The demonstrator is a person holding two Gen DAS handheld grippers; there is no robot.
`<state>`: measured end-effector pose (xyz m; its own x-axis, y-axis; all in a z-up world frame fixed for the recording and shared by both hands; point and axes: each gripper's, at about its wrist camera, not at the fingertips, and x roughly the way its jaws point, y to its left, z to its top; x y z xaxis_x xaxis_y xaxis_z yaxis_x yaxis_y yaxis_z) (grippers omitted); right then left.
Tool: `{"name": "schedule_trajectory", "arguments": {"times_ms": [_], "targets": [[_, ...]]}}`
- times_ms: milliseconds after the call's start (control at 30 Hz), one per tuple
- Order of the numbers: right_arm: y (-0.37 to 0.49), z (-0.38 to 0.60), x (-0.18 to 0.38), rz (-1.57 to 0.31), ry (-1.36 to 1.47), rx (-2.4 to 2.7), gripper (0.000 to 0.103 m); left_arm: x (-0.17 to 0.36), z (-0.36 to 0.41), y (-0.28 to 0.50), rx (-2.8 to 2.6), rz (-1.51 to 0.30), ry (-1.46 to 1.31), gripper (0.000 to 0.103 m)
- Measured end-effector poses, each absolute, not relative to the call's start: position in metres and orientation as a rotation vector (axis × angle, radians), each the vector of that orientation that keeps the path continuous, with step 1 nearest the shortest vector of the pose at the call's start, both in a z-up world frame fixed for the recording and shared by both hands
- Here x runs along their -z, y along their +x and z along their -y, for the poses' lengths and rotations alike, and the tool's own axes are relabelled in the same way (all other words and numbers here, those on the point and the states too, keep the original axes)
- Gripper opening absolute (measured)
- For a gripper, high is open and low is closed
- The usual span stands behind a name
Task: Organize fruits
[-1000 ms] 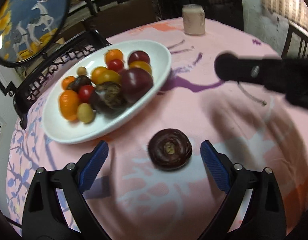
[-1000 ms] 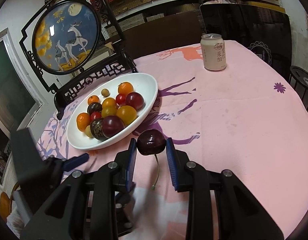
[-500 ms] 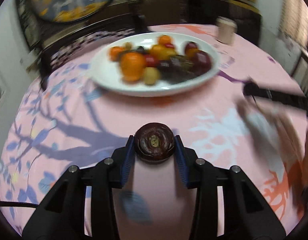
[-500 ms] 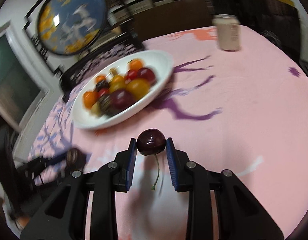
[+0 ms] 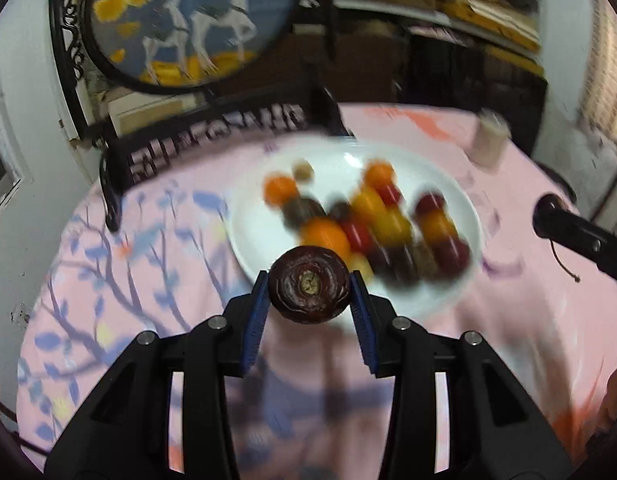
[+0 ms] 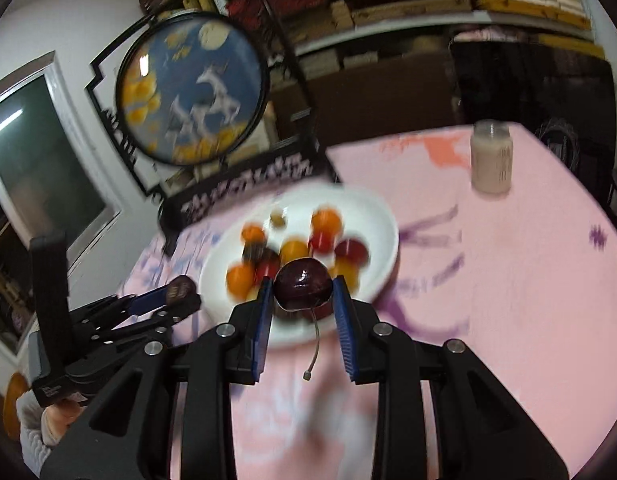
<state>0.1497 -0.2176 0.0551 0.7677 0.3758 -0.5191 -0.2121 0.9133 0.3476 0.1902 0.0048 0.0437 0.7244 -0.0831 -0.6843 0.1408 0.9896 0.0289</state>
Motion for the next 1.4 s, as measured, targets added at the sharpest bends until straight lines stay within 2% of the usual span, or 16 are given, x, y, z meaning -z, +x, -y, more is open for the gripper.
{"name": "schedule_trajectory", "arguments": {"times_ms": [200, 233, 267, 300, 467, 500, 533, 600, 633, 733, 900, 933, 967, 1167, 1400], "targets": [[0.205, 0.173, -0.036, -0.641, 0.199, -0.309, 0.031, -0.031, -0.012, 0.238, 0.067, -0.778, 0.037, 0.043], [0.21, 0.17, -0.029, -0.649, 0.19, -0.299, 0.032, -0.028, -0.013, 0.241, 0.063, -0.782, 0.035, 0.055], [0.215, 0.168, -0.023, -0.66, 0.178, -0.289, 0.042, -0.024, -0.013, 0.244, 0.061, -0.786, 0.039, 0.063], [0.22, 0.167, -0.015, -0.681, 0.169, -0.279, 0.045, -0.02, -0.014, 0.245, 0.056, -0.782, 0.048, 0.071], [0.211, 0.175, -0.021, -0.649, 0.21, -0.284, 0.045, -0.027, -0.019, 0.236, 0.068, -0.778, 0.027, 0.072], [0.204, 0.177, -0.028, -0.636, 0.216, -0.291, 0.048, -0.03, -0.02, 0.23, 0.064, -0.77, 0.02, 0.078], [0.197, 0.179, -0.034, -0.629, 0.223, -0.292, 0.06, -0.034, -0.02, 0.223, 0.054, -0.754, 0.027, 0.088], [0.182, 0.182, -0.041, -0.628, 0.229, -0.286, 0.066, -0.039, -0.017, 0.206, 0.025, -0.713, 0.057, 0.091], [0.174, 0.184, -0.042, -0.634, 0.228, -0.287, 0.073, -0.042, -0.016, 0.198, 0.015, -0.699, 0.071, 0.093], [0.146, 0.193, -0.039, -0.619, 0.238, -0.254, 0.086, -0.042, -0.013, 0.169, 0.03, -0.677, 0.073, 0.099], [0.103, 0.193, -0.021, -0.629, 0.105, -0.131, 0.088, -0.029, -0.002, 0.13, 0.029, -0.684, 0.117, 0.101], [0.097, 0.192, -0.018, -0.635, 0.087, -0.106, 0.097, -0.028, -0.001, 0.125, 0.033, -0.683, 0.123, 0.101], [0.089, 0.193, -0.016, -0.64, 0.084, -0.09, 0.101, -0.027, 0.001, 0.12, 0.039, -0.684, 0.127, 0.101], [0.061, 0.199, -0.021, -0.57, 0.143, -0.117, 0.101, -0.034, -0.003, 0.095, 0.036, -0.644, 0.094, 0.101], [0.067, 0.192, -0.014, -0.617, 0.134, -0.132, 0.102, -0.038, -0.014, 0.092, 0.046, -0.639, 0.034, 0.101]]}}
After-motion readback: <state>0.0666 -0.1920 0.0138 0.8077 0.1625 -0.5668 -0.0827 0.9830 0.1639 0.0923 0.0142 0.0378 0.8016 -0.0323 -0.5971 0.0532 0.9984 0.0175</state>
